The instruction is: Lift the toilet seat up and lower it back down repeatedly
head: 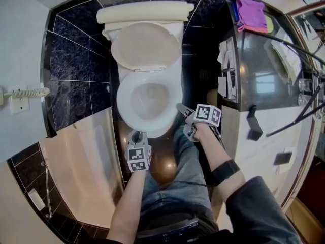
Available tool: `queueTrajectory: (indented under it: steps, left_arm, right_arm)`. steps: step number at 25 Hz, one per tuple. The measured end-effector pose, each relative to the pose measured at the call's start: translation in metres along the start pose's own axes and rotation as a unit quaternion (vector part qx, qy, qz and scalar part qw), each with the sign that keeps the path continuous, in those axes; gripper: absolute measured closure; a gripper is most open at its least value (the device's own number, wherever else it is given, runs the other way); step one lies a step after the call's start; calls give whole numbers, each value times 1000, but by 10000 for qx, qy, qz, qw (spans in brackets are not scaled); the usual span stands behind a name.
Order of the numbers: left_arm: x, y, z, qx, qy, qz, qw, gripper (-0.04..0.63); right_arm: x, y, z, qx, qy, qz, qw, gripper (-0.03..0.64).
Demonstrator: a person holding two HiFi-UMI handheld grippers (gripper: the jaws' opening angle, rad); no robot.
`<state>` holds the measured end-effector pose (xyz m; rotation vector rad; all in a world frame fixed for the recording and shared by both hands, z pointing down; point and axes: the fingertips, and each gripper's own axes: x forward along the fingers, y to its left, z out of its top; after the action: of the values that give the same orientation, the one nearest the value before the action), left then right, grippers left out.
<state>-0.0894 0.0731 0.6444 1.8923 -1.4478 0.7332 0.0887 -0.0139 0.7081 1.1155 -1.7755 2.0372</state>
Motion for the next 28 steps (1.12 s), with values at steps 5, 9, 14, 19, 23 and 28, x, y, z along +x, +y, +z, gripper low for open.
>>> queueTrajectory:
  steps: [5,9,14,19,23,28]
  left_arm:
    - [1,5,28,-190,-136,129,9996,600]
    - [5,9,62,-86,-345,127,9993,600]
    - [16,18,124,75,-720,175,9972,600]
    - [38,27,184,369,-966,232,9944,600]
    - [57,39,225,449,-1127,331,9921,600]
    - [82,50,262,620,-1243,450,9893,598]
  right_arm:
    - [-6,15,15,-64,-93,71,9999,479]
    - [-17,42,32,-490,-247,178,9983,526]
    - [-50,70,44,-1188,-537,29,9915,591]
    - [-80,91,47,-1712,-753,7,9824,610]
    - [-94,106,49,-2419,-826,-128,9667,609]
    - [-110,121,64,-3311,-990,-349,9377,607]
